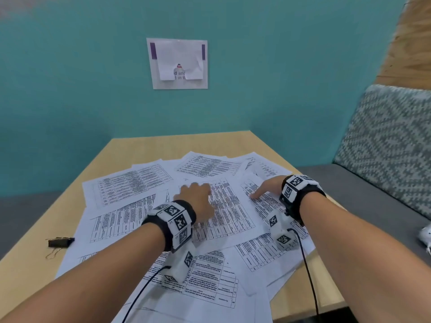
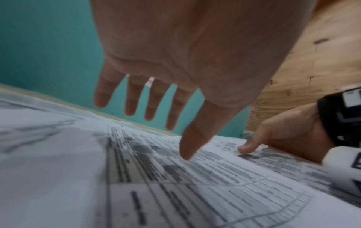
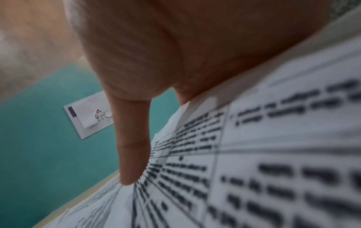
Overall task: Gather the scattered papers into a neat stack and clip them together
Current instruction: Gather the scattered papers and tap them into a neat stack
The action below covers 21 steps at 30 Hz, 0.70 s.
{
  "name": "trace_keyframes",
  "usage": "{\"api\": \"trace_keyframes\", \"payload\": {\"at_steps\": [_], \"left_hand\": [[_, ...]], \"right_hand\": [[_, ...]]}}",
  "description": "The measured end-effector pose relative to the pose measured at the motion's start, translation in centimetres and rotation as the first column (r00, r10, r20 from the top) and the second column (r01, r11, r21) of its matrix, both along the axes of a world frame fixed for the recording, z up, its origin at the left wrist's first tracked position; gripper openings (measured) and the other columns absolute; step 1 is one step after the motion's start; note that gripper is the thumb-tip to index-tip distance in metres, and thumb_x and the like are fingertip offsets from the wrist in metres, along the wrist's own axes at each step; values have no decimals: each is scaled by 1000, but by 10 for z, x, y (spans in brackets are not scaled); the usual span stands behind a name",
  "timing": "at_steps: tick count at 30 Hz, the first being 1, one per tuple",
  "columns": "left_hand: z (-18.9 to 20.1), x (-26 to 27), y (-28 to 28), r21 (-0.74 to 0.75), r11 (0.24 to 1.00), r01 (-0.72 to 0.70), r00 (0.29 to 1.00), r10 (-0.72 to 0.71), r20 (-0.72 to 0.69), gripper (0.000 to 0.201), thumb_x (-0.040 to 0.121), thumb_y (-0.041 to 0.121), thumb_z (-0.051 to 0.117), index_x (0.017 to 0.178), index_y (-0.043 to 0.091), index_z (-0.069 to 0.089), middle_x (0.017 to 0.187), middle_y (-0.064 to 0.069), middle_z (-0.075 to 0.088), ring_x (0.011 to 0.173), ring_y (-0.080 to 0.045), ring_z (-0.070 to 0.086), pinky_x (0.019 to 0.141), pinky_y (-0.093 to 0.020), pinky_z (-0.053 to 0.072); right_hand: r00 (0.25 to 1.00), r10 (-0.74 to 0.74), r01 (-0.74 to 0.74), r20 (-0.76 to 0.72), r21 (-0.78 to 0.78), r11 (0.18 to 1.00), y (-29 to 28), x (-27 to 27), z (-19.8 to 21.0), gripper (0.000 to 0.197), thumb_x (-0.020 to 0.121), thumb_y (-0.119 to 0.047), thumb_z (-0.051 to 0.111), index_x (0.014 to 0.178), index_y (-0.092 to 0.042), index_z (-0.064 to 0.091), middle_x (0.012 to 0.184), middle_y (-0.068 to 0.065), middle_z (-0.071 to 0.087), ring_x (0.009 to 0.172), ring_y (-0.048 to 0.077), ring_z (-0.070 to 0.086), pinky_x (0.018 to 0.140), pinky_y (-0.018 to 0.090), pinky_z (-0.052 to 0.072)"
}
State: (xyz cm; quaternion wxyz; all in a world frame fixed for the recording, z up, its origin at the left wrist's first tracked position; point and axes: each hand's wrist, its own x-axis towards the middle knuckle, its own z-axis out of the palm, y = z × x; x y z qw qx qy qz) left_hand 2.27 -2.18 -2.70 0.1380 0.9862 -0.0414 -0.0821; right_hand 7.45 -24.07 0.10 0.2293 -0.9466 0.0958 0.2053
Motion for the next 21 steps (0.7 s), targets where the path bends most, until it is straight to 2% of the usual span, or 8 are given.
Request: {"api": "trace_keyframes", "payload": {"at_steps": [2, 5, 7, 9, 12, 14, 18, 21], "left_hand": [[0, 1, 4, 125, 992, -32, 996, 41, -75, 50, 93, 27, 59, 141, 19, 49, 142, -7, 52, 130, -29, 49, 106, -43, 48], [-5, 3, -1, 35, 999, 35, 992, -31, -125, 43, 95, 32, 62, 136, 19, 57, 142, -4, 57, 124, -25, 57, 95, -30, 49], [-7, 3, -7, -36, 997, 62, 990, -66, -121, 42, 95, 30, 63, 136, 23, 58, 146, -2, 52, 123, -23, 56, 90, -28, 47], [-9, 5, -11, -64, 995, 71, 990, -78, -118, 42, 94, 26, 65, 136, 26, 58, 146, -1, 51, 116, -21, 57, 85, -27, 47], [-14, 7, -12, -144, 987, 70, 993, -83, -88, 43, 92, 17, 65, 133, 26, 58, 148, -2, 50, 115, -20, 57, 85, -29, 51], [-15, 5, -10, -212, 975, 58, 995, -75, -73, 41, 92, 12, 63, 131, 25, 59, 149, -3, 49, 118, -22, 59, 88, -31, 54], [-16, 2, -7, -309, 950, 37, 996, -61, -68, 45, 90, 3, 58, 129, 24, 60, 151, -5, 48, 111, -22, 62, 90, -34, 57], [-17, 2, -6, -332, 943, 17, 995, -47, -82, 46, 88, 1, 56, 127, 25, 61, 149, -6, 49, 107, -26, 68, 91, -42, 60]], "right_hand": [[1000, -18, 18, -15, 13, 1000, 0, 2, -3, 81, 89, -37, 74, 153, -5, 37, 159, 14, 39, 141, 33, 42, 111, 39, 41], [999, 29, -29, -22, -13, 999, 4, 5, -6, 75, 91, -39, 72, 150, -3, 41, 155, 13, 42, 142, 33, 42, 109, 36, 38], [996, 73, -76, -48, -55, 996, 8, 2, -3, 74, 94, -43, 66, 151, -2, 40, 157, 11, 39, 143, 32, 39, 110, 34, 36], [997, 72, -75, -39, -85, 994, 12, -4, 3, 74, 96, -45, 62, 151, -2, 39, 158, 14, 39, 142, 32, 41, 110, 33, 37], [995, 84, -91, -59, -115, 989, 15, -11, 12, 66, 102, -39, 53, 152, 0, 36, 158, 17, 38, 142, 32, 40, 109, 32, 37], [990, 109, -121, -84, -152, 981, 16, -14, 15, 64, 101, -37, 55, 152, -2, 37, 157, 15, 39, 142, 31, 42, 108, 32, 38], [986, 142, -158, -89, -217, 963, 22, -17, 11, 67, 99, -38, 60, 152, -3, 38, 157, 14, 41, 138, 30, 46, 108, 34, 40], [986, 146, -161, -81, -228, 960, 26, -17, 15, 65, 97, -35, 65, 149, -3, 44, 146, 14, 51, 121, 26, 55, 108, 36, 43]]}}
